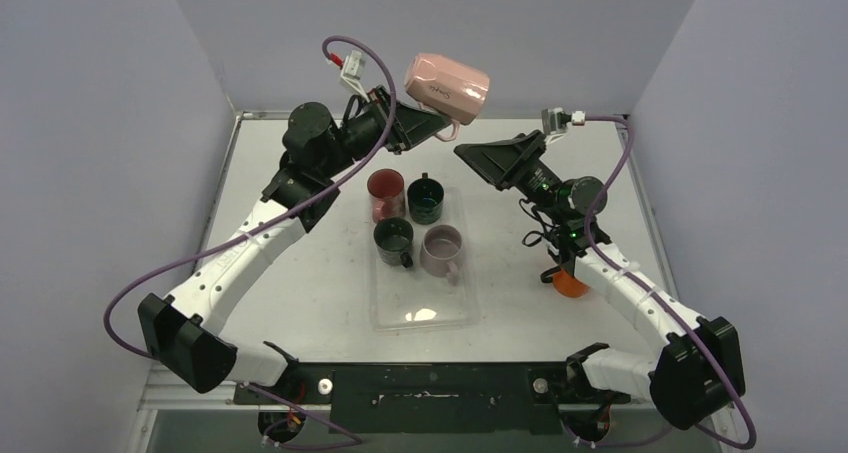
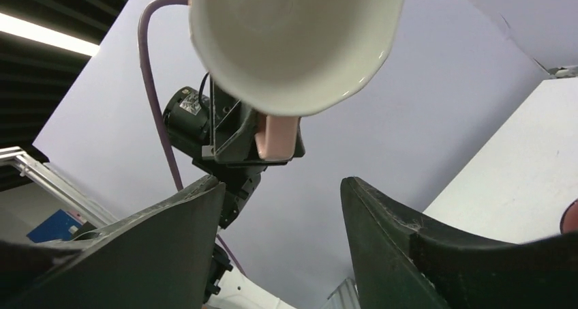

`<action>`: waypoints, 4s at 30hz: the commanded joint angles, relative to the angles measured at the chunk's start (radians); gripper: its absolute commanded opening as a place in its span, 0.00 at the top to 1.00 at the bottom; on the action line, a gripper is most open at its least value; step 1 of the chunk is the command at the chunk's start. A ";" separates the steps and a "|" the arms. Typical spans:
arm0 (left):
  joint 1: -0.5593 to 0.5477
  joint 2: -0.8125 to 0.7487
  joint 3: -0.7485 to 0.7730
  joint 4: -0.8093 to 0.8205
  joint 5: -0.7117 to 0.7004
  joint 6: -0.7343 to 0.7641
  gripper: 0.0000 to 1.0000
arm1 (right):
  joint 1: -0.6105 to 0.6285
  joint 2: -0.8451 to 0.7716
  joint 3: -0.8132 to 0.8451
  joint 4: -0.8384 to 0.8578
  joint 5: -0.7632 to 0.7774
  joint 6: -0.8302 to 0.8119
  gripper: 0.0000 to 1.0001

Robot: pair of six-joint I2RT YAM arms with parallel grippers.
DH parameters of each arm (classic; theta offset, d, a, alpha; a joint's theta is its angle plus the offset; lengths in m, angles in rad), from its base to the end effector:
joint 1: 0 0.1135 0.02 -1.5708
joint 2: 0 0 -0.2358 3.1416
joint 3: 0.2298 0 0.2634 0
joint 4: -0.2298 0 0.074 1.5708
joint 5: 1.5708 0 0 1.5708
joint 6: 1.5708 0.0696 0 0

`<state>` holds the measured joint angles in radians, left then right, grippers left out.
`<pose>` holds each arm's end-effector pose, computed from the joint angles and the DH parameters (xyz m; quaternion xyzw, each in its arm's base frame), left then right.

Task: Turn the mug right side up

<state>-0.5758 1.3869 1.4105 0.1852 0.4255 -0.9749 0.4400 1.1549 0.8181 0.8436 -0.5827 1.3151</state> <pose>0.2916 -0.2235 0.4398 0.0388 0.6357 -0.6265 0.4493 0.2570 0.1633 0.3652 -0.0183 0.5450 0.7280 0.4154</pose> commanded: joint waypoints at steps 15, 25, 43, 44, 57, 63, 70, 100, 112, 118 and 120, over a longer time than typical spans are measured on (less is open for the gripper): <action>0.001 -0.071 -0.013 0.263 0.039 -0.134 1.00 | 0.029 0.151 0.169 0.232 -0.002 0.071 0.67; -0.002 -0.065 -0.024 0.337 0.094 -0.140 1.00 | 0.060 0.211 0.199 0.216 -0.010 0.065 0.68; 0.006 -0.153 -0.165 0.408 0.109 -0.056 0.51 | 0.099 0.054 0.140 0.087 0.064 -0.359 0.95; 0.008 -0.157 -0.178 0.422 0.110 -0.057 0.49 | 0.100 0.047 0.135 0.092 0.062 -0.362 0.95; 0.085 -0.301 -0.342 0.239 0.063 0.168 0.42 | 0.139 -0.051 0.107 -0.068 0.056 -0.446 0.95; 0.116 -0.386 -0.376 0.114 -0.054 0.302 0.42 | 0.208 -0.125 0.019 -0.205 0.075 -0.507 0.95; 0.115 -0.448 -0.379 -0.033 -0.174 0.447 0.41 | 0.263 -0.142 -0.024 -0.299 0.076 -0.533 0.95; 0.125 -0.477 -0.359 -0.312 -0.615 0.573 0.29 | 0.581 0.181 0.023 -0.731 0.305 -0.974 0.95; 0.129 -0.468 -0.313 -0.404 -0.610 0.573 0.22 | 0.585 0.236 -0.010 -0.699 0.336 -0.942 0.74; 0.129 -0.481 -0.317 -0.412 -0.599 0.616 0.15 | 0.582 0.180 -0.025 -0.710 0.365 -0.916 0.21; 0.129 -0.489 -0.325 -0.407 -0.590 0.630 0.14 | 0.575 0.154 -0.017 -0.732 0.376 -0.913 0.16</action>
<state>-0.4541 0.9195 1.0523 -0.2295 -0.1844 -0.3870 1.0218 1.3838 0.7807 0.0658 -0.2478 0.3908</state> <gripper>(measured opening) 0.853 0.804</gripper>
